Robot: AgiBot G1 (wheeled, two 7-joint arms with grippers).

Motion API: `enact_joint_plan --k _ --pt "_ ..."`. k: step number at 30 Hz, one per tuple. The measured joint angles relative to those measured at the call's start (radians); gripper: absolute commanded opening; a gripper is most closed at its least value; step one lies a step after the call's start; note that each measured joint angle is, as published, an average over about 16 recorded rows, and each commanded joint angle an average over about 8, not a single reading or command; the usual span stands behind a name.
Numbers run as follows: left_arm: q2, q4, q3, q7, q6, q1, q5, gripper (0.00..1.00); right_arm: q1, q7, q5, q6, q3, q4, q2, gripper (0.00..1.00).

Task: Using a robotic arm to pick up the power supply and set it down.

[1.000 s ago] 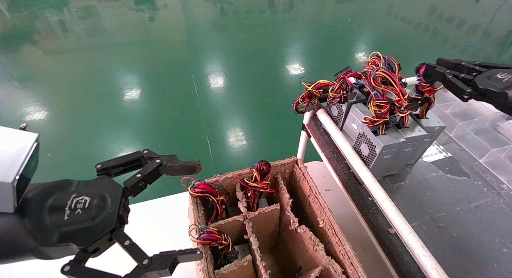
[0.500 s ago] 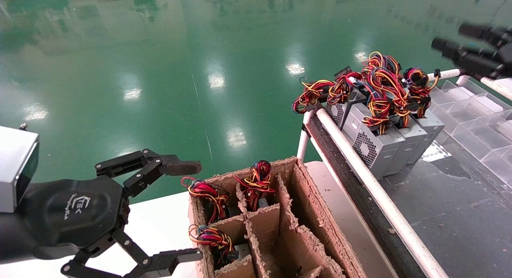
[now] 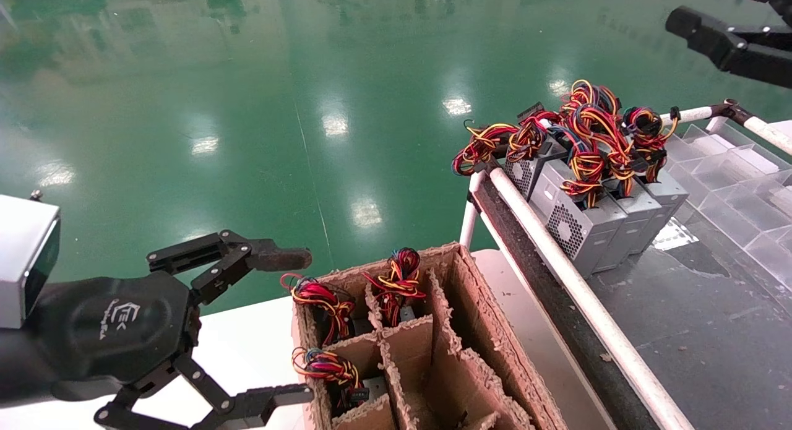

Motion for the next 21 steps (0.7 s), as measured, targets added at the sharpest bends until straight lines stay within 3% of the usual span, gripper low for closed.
enact_joint_plan --k 21 --pt "0.000 0.000 0.001 0.001 0.000 0.000 -0.001 1.00 -0.252 0.161 0.030 -0.021 0.074 0.434 0.044 1.00"
